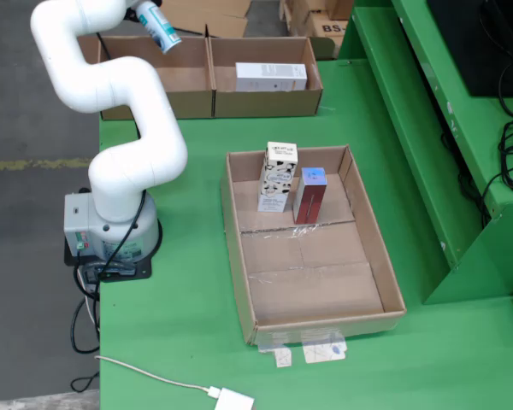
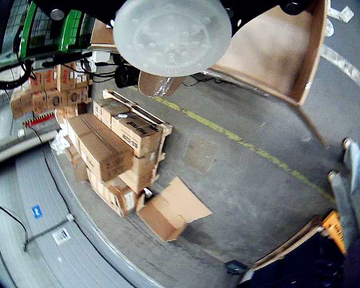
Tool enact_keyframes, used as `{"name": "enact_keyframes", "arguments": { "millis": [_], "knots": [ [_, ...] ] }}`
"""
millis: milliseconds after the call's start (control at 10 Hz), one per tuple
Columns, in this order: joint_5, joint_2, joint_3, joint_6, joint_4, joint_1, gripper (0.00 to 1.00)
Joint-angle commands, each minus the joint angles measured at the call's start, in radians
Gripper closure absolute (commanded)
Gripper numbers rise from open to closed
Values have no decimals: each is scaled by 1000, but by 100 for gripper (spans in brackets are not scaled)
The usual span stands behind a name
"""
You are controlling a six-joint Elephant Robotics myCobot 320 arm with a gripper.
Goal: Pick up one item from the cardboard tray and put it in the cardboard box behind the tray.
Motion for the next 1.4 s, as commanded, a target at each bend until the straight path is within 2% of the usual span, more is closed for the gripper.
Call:
{"name": "enact_keyframes", "arguments": {
  "millis": [0,600,1300],
  "knots": [
    [-39,-121,24,-33,538,-155,100],
    [-39,-231,24,3,538,-227,100],
    [-39,-231,24,38,538,-227,100]
  ]
}}
